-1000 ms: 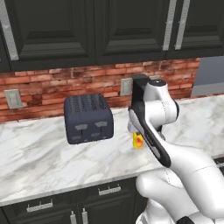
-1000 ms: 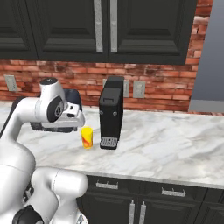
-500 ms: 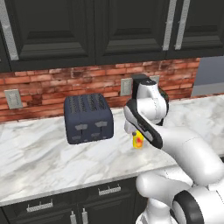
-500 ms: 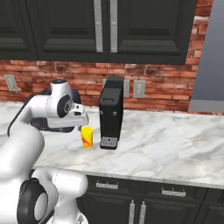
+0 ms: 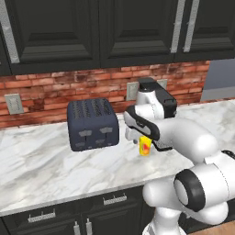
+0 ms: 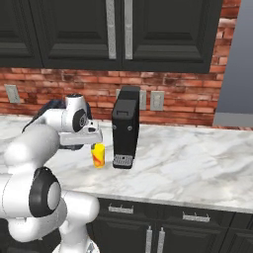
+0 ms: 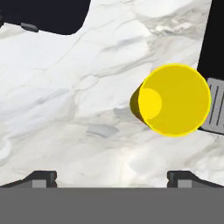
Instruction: Place the pitcher and cup on the dining counter for serving.
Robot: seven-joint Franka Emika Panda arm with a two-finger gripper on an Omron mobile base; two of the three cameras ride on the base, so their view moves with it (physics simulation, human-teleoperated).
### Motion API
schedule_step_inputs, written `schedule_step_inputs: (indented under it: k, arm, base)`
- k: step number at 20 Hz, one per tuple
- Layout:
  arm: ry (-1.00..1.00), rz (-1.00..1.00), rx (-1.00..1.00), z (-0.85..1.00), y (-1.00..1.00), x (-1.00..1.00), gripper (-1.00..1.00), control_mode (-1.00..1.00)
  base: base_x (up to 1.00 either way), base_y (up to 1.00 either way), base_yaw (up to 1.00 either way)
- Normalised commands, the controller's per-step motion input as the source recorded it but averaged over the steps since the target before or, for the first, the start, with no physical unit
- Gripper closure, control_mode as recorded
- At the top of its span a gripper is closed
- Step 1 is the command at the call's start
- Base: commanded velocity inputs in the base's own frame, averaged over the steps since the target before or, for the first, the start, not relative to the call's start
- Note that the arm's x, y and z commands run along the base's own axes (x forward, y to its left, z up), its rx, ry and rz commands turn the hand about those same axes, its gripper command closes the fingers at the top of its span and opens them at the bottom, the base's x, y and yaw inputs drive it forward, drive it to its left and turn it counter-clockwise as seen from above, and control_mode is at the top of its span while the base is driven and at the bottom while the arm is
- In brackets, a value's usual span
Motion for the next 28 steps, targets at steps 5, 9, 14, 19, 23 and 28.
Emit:
schedule_step_inputs:
  k: [5, 9, 14, 19, 23, 28]
  arm:
    - [0.01, 0.0, -0.01, -0.38, 0.03, 0.3, -1.0, -1.0]
    - [0.03, 0.0, 0.0, -0.36, 0.0, 0.13, -1.0, -1.0]
    - [0.04, 0.0, 0.0, -0.28, 0.0, 0.04, -1.0, -1.0]
    - [0.0, 0.0, 0.0, 0.02, 0.01, 0.0, -1.0, -1.0]
    - [-0.05, 0.0, 0.0, 0.26, 0.01, 0.0, -1.0, -1.0]
    - [-0.03, 0.0, -0.02, 0.09, 0.0, 0.03, -1.0, -1.0]
  base:
    - [0.0, 0.0, 0.0]
    - [0.0, 0.0, 0.0]
    - [0.0, 0.0, 0.0]
    - [0.0, 0.0, 0.0]
    - [0.0, 0.0, 0.0]
    - [0.0, 0.0, 0.0]
